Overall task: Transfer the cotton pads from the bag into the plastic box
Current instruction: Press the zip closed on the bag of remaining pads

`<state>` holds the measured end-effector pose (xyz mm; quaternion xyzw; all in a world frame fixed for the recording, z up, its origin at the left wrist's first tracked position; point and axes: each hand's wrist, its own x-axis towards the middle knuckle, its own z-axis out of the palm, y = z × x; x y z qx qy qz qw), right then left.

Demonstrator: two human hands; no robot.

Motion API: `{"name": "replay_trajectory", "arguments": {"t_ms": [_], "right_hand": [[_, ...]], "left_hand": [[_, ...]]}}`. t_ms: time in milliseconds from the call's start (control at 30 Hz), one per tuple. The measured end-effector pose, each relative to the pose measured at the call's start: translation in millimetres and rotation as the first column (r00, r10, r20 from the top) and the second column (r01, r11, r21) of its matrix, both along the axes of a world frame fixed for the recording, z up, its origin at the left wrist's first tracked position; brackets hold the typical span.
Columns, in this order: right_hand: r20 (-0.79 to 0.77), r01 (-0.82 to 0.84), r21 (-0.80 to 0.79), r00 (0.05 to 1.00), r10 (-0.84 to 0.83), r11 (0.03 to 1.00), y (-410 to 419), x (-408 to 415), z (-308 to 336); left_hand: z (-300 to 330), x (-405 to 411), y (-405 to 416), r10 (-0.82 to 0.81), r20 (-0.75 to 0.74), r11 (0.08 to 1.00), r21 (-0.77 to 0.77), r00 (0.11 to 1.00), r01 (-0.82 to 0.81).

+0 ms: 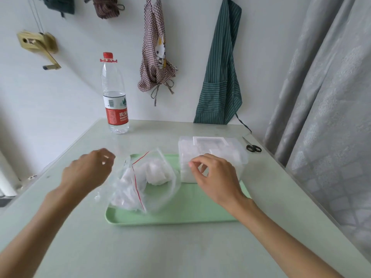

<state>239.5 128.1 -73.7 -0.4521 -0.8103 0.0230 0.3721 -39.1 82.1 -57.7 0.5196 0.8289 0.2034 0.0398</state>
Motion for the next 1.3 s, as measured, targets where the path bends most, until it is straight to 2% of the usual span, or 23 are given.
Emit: {"name": "replay_trajectory", "arguments": {"t_ms": [67,133,167,200,267,333,367,467,533,600,667,700,767,800,833,900,967,1000,1067,1133,1233,1300], "right_hand": [[0.014,-0.022,-0.053,1.000,0.022,0.998,2.5,-25.8,11.7],[0.068,-0.079,-0.067,0.994,0.084,0.995,14.2,-51.9,23.0],[0.155,-0.122,-0.089,0.979,0.135,0.988,21.4,-68.3,27.3],[0.275,-0.151,-0.124,0.944,0.180,0.981,31.6,-77.6,29.5],[0.533,-0.130,-0.233,0.812,0.239,0.964,50.5,-95.8,30.7],[0.644,-0.082,-0.294,0.719,0.260,0.952,64.3,-101.3,32.0],[0.640,-0.087,-0.285,0.724,0.257,0.955,68.9,-101.0,32.9],[0.533,-0.108,-0.168,0.827,0.182,0.980,69.7,-83.8,42.4],[0.414,-0.123,-0.048,0.901,0.132,0.991,60.0,-62.9,44.6],[0.233,-0.137,0.004,0.963,0.132,0.991,39.8,-38.8,39.8],[0.109,-0.122,-0.027,0.986,0.124,0.992,15.9,-18.2,27.8],[0.078,-0.101,-0.051,0.991,0.104,0.994,7.2,-9.9,18.9],[0.011,-0.066,-0.077,0.998,0.067,0.995,-5.9,1.5,-2.8],[-0.035,-0.067,-0.084,0.997,0.064,0.994,-11.1,5.6,-13.3],[-0.089,-0.082,-0.083,0.993,0.074,0.993,-14.9,8.6,-22.9],[-0.205,-0.125,-0.063,0.973,0.110,0.990,-24.1,10.9,-37.9],[-0.293,-0.144,-0.010,0.946,0.135,0.989,-30.7,9.7,-44.7],[-0.316,-0.153,0.021,0.936,0.152,0.988,-32.0,8.4,-45.8],[-0.338,-0.199,0.054,0.919,0.205,0.978,-37.3,7.5,-47.9],[-0.287,-0.287,0.055,0.913,0.290,0.956,-43.8,10.7,-47.9],[-0.060,-0.354,0.055,0.932,0.357,0.934,-48.0,20.9,-49.3],[0.097,-0.340,0.170,0.940,0.328,0.925,-43.1,28.2,-52.3]], "left_hand": [[-13.7,-17.5,-1.8,-0.076,-0.017,0.979,-0.192,0.997,0.072],[-27.9,-19.9,-2.5,-0.230,0.003,0.934,-0.281,0.973,0.221],[-34.9,-21.4,-3.5,-0.299,0.023,0.909,-0.297,0.954,0.292],[-41.0,-17.6,-0.5,-0.361,0.039,0.887,-0.295,0.932,0.356],[-50.9,-18.1,3.2,-0.381,0.089,0.878,-0.277,0.920,0.391],[-56.1,-21.0,8.5,-0.350,0.118,0.893,-0.257,0.929,0.369],[-57.0,-22.2,10.8,-0.339,0.109,0.905,-0.234,0.935,0.355],[-49.9,-27.3,25.9,-0.271,0.008,0.957,-0.106,0.963,0.270],[-41.1,-30.4,40.8,-0.198,-0.073,0.980,-0.025,0.977,0.197],[-33.6,-34.6,57.2,-0.156,-0.100,0.987,0.014,0.983,0.158],[-27.1,-35.7,66.3,-0.142,-0.055,0.984,0.099,0.988,0.147],[-23.6,-33.6,66.4,-0.142,0.014,0.975,0.174,0.990,0.137],[-17.5,-23.3,49.2,-0.135,0.139,0.937,0.340,0.981,0.080],[-16.9,-17.0,33.4,-0.119,0.145,0.931,0.361,0.982,0.060],[-17.4,-11.1,15.1,-0.108,0.125,0.952,0.297,0.986,0.067],[-19.0,1.1,-27.7,-0.154,0.130,0.988,0.050,0.979,0.148],[-24.7,11.1,-54.6,-0.224,0.277,0.964,-0.077,0.934,0.254],[-28.9,14.9,-59.3,-0.246,0.347,0.957,-0.062,0.905,0.284],[-37.9,21.6,-63.3,-0.260,0.376,0.964,0.056,0.889,0.259],[-44.0,23.9,-63.9,-0.218,0.365,0.972,0.163,0.905,0.169],[-43.8,24.5,-66.8,-0.195,0.314,0.970,0.201,0.929,0.135],[-39.3,20.7,-70.3,-0.161,0.230,0.973,0.199,0.960,0.116]]}}
